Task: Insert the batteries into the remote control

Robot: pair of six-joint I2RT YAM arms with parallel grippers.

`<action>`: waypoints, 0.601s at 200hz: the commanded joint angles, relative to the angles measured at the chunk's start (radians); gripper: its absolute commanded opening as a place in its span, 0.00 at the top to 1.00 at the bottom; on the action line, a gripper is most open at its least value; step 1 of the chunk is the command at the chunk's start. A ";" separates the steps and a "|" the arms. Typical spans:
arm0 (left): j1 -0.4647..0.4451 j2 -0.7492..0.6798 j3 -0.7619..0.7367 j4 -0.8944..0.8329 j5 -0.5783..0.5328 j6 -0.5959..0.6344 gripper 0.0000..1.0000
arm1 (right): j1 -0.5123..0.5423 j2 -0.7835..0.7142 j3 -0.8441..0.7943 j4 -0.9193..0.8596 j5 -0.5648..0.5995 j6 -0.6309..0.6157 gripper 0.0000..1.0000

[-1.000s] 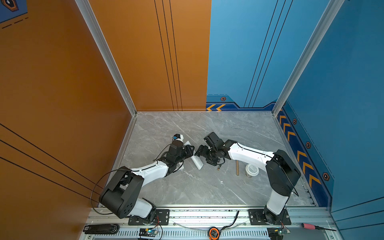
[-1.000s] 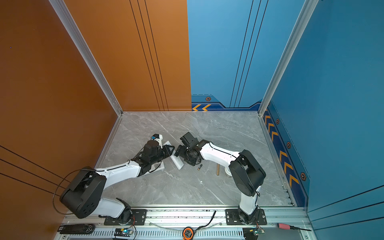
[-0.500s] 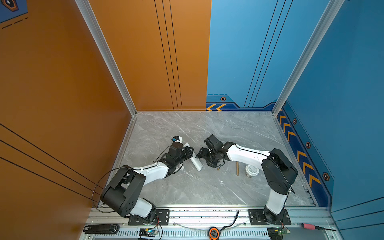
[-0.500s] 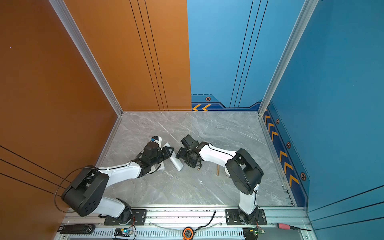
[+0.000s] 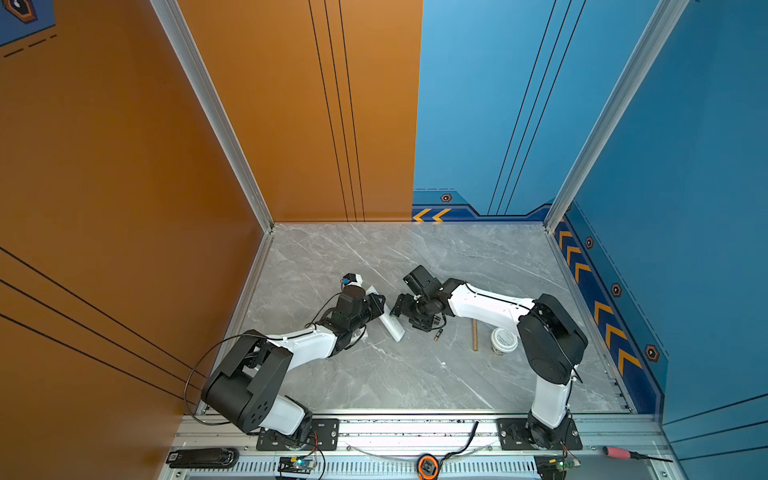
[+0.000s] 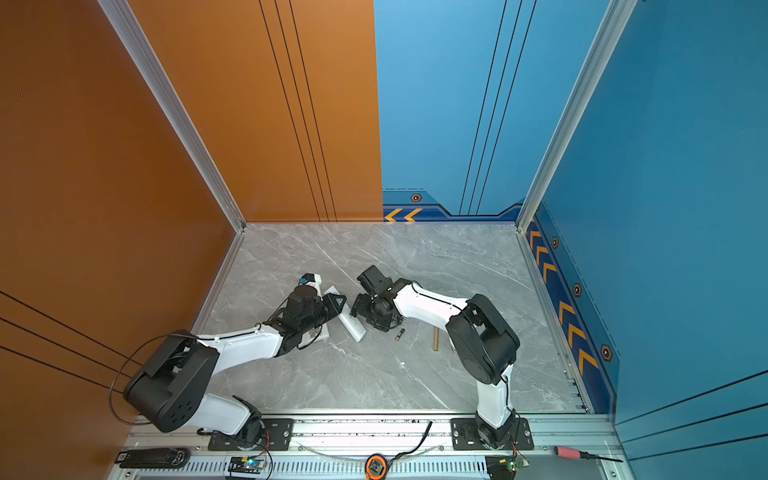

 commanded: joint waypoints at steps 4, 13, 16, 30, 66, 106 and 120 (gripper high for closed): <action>-0.028 0.015 -0.013 0.040 0.007 0.054 1.00 | 0.033 0.078 0.032 -0.191 0.064 -0.110 0.28; -0.028 0.017 -0.014 0.040 0.004 0.055 1.00 | 0.037 0.087 0.051 -0.217 0.075 -0.130 0.29; -0.029 0.018 -0.013 0.040 0.003 0.056 1.00 | 0.039 0.090 0.057 -0.223 0.077 -0.135 0.29; -0.030 0.021 -0.014 0.040 0.000 0.059 1.00 | 0.044 0.099 0.072 -0.242 0.082 -0.151 0.29; -0.031 0.026 -0.016 0.040 -0.004 0.058 1.00 | 0.050 0.105 0.088 -0.273 0.093 -0.178 0.34; -0.026 0.027 -0.017 0.040 -0.008 0.060 1.00 | 0.061 0.106 0.109 -0.305 0.105 -0.201 0.40; -0.024 0.030 -0.017 0.040 -0.008 0.059 1.00 | 0.061 0.105 0.116 -0.306 0.106 -0.202 0.40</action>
